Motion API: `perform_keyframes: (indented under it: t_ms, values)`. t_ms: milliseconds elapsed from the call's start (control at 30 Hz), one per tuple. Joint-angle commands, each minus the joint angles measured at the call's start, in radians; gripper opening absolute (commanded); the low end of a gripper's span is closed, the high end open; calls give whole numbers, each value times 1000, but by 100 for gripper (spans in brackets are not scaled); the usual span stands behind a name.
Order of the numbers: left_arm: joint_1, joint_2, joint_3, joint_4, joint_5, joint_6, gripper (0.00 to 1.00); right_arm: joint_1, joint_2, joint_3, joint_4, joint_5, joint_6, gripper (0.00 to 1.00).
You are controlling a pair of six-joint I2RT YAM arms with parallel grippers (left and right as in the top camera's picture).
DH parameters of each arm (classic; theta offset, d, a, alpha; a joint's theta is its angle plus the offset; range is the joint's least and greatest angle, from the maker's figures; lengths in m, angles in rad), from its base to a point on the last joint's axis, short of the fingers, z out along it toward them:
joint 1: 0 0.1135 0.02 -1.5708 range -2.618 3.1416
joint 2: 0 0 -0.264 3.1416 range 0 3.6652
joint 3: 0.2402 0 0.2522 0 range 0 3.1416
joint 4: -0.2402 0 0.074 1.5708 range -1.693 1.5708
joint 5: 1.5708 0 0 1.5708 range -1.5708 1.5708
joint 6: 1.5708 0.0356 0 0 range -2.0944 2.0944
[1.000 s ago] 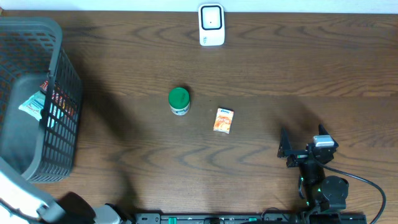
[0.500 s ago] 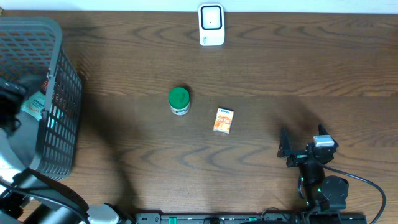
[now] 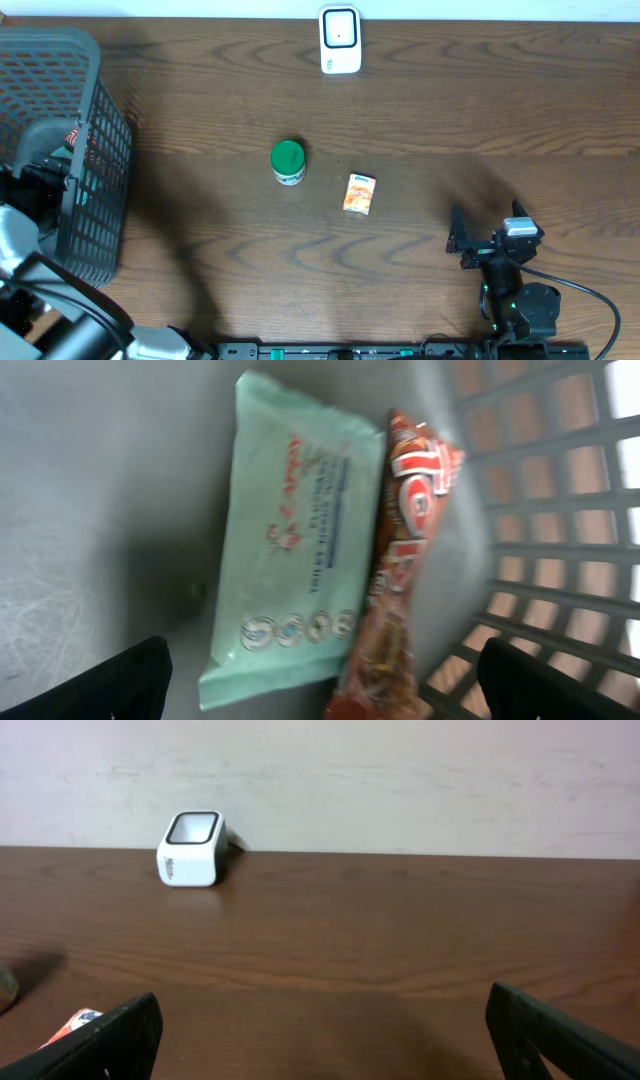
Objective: Scan the item barcode
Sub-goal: 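Reach into the basket and grasp the mint-green wipes pack with left gripper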
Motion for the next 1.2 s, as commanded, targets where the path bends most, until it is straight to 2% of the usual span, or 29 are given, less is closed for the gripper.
perform_keyframes:
  t_ms: [0, 333, 367, 400, 433, 533, 633, 800, 933, 1167]
  values:
    - [5, 74, -1, 5, 12, 9, 98, 6, 0, -2, -3, 1, -4, 99]
    - [4, 224, -1, 42, 9, -13, 97, 6, 0, -2, -3, 2, -4, 99]
    - [4, 235, -1, 40, 10, -14, 86, 6, 0, -2, -3, 1, -3, 99]
    - [4, 250, -1, 35, 10, -14, 61, 6, 0, -2, -3, 1, -4, 99]
    - [4, 257, -1, 32, 9, -14, 45, 6, 0, -2, -3, 1, -3, 99]
    - [4, 274, -1, 7, 9, -13, 30, 6, 0, -2, -3, 2, -4, 99]
    - [4, 272, 0, -9, 9, -13, 8, 6, 0, -2, -3, 1, -4, 99]
    - [5, 232, 21, -54, 9, -18, 7, 6, 0, -2, -3, 1, -4, 99]
    - [5, 126, 53, -102, 6, -18, 7, 6, 0, -2, -3, 1, -4, 99]
    - [5, -160, 63, -161, -192, -105, 7, 6, 0, -2, -3, 1, -4, 99]
